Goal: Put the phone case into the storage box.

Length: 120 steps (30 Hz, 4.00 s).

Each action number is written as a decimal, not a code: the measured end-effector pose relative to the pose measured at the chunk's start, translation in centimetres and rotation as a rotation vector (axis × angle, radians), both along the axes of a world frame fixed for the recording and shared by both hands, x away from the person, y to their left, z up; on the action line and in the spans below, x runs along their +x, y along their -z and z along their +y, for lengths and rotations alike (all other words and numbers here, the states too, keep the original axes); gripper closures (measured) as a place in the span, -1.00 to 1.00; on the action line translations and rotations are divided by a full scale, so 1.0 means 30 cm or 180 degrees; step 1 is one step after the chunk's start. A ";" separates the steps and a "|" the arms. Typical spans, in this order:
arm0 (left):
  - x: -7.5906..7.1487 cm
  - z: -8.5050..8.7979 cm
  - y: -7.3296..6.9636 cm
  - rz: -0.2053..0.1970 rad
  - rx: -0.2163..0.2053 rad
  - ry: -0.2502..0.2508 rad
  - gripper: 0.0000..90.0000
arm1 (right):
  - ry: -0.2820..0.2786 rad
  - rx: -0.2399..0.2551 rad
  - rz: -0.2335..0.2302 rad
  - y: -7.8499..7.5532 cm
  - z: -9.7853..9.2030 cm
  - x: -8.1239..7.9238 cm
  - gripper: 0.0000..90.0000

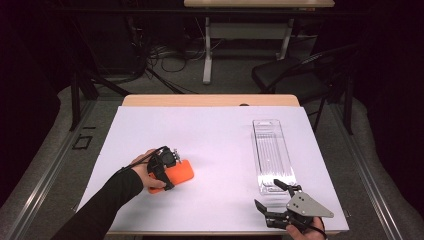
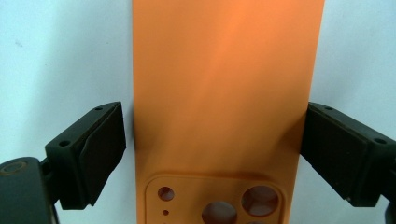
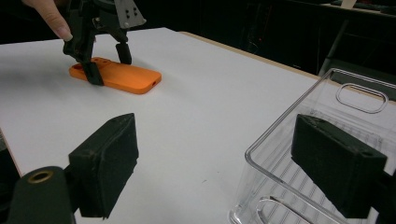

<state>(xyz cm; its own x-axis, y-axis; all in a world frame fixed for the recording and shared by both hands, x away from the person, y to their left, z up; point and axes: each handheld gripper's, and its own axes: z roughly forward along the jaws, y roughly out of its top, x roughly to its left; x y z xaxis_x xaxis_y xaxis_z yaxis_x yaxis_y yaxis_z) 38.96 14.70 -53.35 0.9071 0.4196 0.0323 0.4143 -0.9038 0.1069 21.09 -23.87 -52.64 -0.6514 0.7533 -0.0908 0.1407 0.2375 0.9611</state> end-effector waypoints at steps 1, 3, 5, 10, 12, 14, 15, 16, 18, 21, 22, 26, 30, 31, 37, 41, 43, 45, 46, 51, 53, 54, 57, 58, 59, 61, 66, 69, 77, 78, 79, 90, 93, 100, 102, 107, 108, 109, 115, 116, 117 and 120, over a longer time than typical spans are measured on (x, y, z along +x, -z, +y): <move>0.000 0.000 0.000 0.0001 0.0002 -0.0006 -0.80 | 0.0000 0.0000 0.0000 0.000 0.000 0.000 -0.68; 0.001 0.000 0.001 0.0017 -0.0004 -0.0016 -0.80 | -0.0005 -0.0002 0.0002 0.000 0.000 0.000 -0.68; 0.005 0.001 0.003 0.0037 -0.0012 -0.0023 -0.80 | -0.0008 -0.0001 0.0002 0.001 0.001 0.000 -0.68; 0.014 0.000 0.004 0.0113 0.0014 -0.0064 -0.80 | -0.0016 -0.0004 0.0008 0.002 0.002 0.001 -0.68; 0.019 -0.001 0.005 0.0158 0.0026 -0.0088 -0.80 | -0.0017 -0.0008 0.0007 0.001 0.002 0.001 -0.68; 0.023 -0.004 0.005 0.0195 0.0049 -0.0112 -0.79 | -0.0021 -0.0011 0.0006 0.001 0.002 0.000 -0.68; 0.024 -0.005 0.006 0.0192 0.0054 -0.0113 -0.79 | -0.0020 -0.0011 0.0008 0.002 0.002 0.000 -0.68; 0.024 -0.005 0.006 0.0192 0.0054 -0.0113 -0.79 | -0.0020 -0.0013 0.0009 0.002 0.002 0.001 -0.68; 0.027 -0.006 0.007 0.0209 0.0071 -0.0110 -0.80 | -0.0020 -0.0016 0.0010 0.002 0.002 0.001 -0.68; 0.031 -0.009 0.009 0.0219 0.0091 -0.0105 -0.81 | -0.0020 -0.0020 0.0010 0.002 0.002 0.001 -0.68; 0.032 -0.009 0.009 0.0227 0.0093 -0.0104 -0.81 | -0.0020 -0.0025 0.0009 0.003 0.001 0.001 -0.68; 0.033 -0.009 0.010 0.0242 0.0080 -0.0100 -0.80 | -0.0027 -0.0031 0.0007 0.003 0.002 0.001 -0.68; 0.035 -0.009 0.009 0.0264 0.0079 -0.0101 -0.79 | -0.0032 -0.0045 0.0014 0.003 0.003 0.001 -0.68; 0.037 -0.010 0.008 0.0275 0.0099 -0.0086 -0.79 | -0.0035 -0.0044 0.0015 0.003 0.003 0.001 -0.68; 0.038 -0.009 0.007 0.0294 0.0093 -0.0082 -0.78 | -0.0044 -0.0051 0.0018 0.004 0.003 0.002 -0.68; 0.038 -0.009 0.007 0.0280 0.0084 -0.0073 -0.76 | -0.0048 -0.0049 0.0017 0.004 0.004 0.002 -0.68; 0.038 -0.008 0.006 0.0281 0.0088 -0.0072 -0.75 | -0.0049 -0.0049 0.0018 0.004 0.003 0.002 -0.68; 0.039 -0.010 0.004 0.0284 0.0100 -0.0070 -0.71 | -0.0046 -0.0050 0.0022 0.005 0.003 0.002 -0.68; 0.040 -0.012 0.002 0.0291 0.0126 -0.0056 -0.69 | -0.0048 -0.0055 0.0026 0.005 0.003 0.002 -0.68; 0.040 -0.013 0.001 0.0297 0.0138 -0.0053 -0.68 | -0.0051 -0.0065 0.0038 0.004 0.001 0.001 -0.68; 0.040 -0.013 0.001 0.0299 0.0136 -0.0056 -0.68 | -0.0048 -0.0061 0.0032 0.005 0.002 0.001 -0.68; 0.040 -0.013 0.001 0.0298 0.0136 -0.0058 -0.68 | -0.0049 -0.0057 0.0030 0.005 0.002 0.002 -0.68; 0.039 -0.013 0.001 0.0293 0.0139 -0.0076 -0.67 | -0.0049 -0.0057 0.0030 0.006 0.003 0.002 -0.68; 0.039 -0.014 0.001 0.0300 0.0137 -0.0094 -0.67 | -0.0050 -0.0059 0.0030 0.006 0.003 0.002 -0.68; 0.038 -0.014 0.001 0.0299 0.0143 -0.0092 -0.67 | -0.0050 -0.0062 0.0033 0.006 0.003 0.002 -0.68; 0.039 -0.014 0.001 0.0291 0.0141 -0.0084 -0.66 | -0.0048 -0.0050 0.0023 0.007 0.003 0.003 -0.68; 0.039 -0.016 -0.001 0.0307 0.0162 -0.0080 -0.66 | -0.0052 -0.0060 0.0030 0.006 0.002 0.002 -0.68; 0.039 -0.017 -0.001 0.0306 0.0163 -0.0080 -0.65 | -0.0047 -0.0059 0.0034 0.006 0.001 0.003 -0.68; 0.047 -0.012 -0.003 0.0344 0.0142 -0.0147 -0.65 | -0.0051 -0.0061 0.0032 0.006 0.002 0.003 -0.68; 0.047 -0.010 -0.003 0.0342 0.0107 -0.0169 -0.65 | -0.0044 -0.0061 0.0034 0.006 0.002 0.003 -0.68; 0.048 -0.008 -0.005 0.0350 0.0102 -0.0173 -0.65 | -0.0049 -0.0062 0.0036 0.006 0.002 0.003 -0.68; 0.054 0.013 -0.046 0.0292 -0.0125 -0.0306 -0.65 | -0.0042 -0.0053 0.0028 0.007 0.002 0.004 -0.68; 0.051 0.014 -0.054 0.0275 -0.0220 -0.0331 -0.65 | -0.0043 -0.0060 0.0036 0.007 0.002 0.004 -0.68; 0.046 0.013 -0.080 0.0246 -0.0415 -0.0339 -0.65 | -0.0038 -0.0054 0.0029 0.007 0.002 0.005 -0.68; 0.044 0.013 -0.087 0.0217 -0.0439 -0.0344 -0.65 | -0.0039 -0.0056 0.0027 0.007 0.002 0.005 -0.68; 0.042 0.015 -0.102 0.0167 -0.0536 -0.0375 -0.65 | -0.0041 -0.0058 0.0032 0.007 0.002 0.005 -0.68; 0.040 0.015 -0.106 0.0153 -0.0558 -0.0385 -0.65 | -0.0038 -0.0056 0.0028 0.007 0.002 0.005 -0.68; 0.040 0.016 -0.109 0.0151 -0.0593 -0.0384 -0.65 | -0.0042 -0.0064 0.0035 0.007 0.002 0.004 -0.68; 0.036 0.017 -0.131 0.0089 -0.0781 -0.0411 -0.65 | -0.0043 -0.0064 0.0031 0.007 0.003 0.004 -0.68; 0.034 0.017 -0.134 0.0070 -0.0813 -0.0417 -0.65 | -0.0043 -0.0064 0.0031 0.007 0.003 0.004 -0.68; 0.033 0.016 -0.138 0.0071 -0.0840 -0.0426 -0.65 | -0.0043 -0.0062 0.0031 0.007 0.002 0.004 -0.68; 0.027 0.011 -0.148 0.0056 -0.0906 -0.0403 -0.65 | -0.0039 -0.0064 0.0028 0.007 0.002 0.004 -0.68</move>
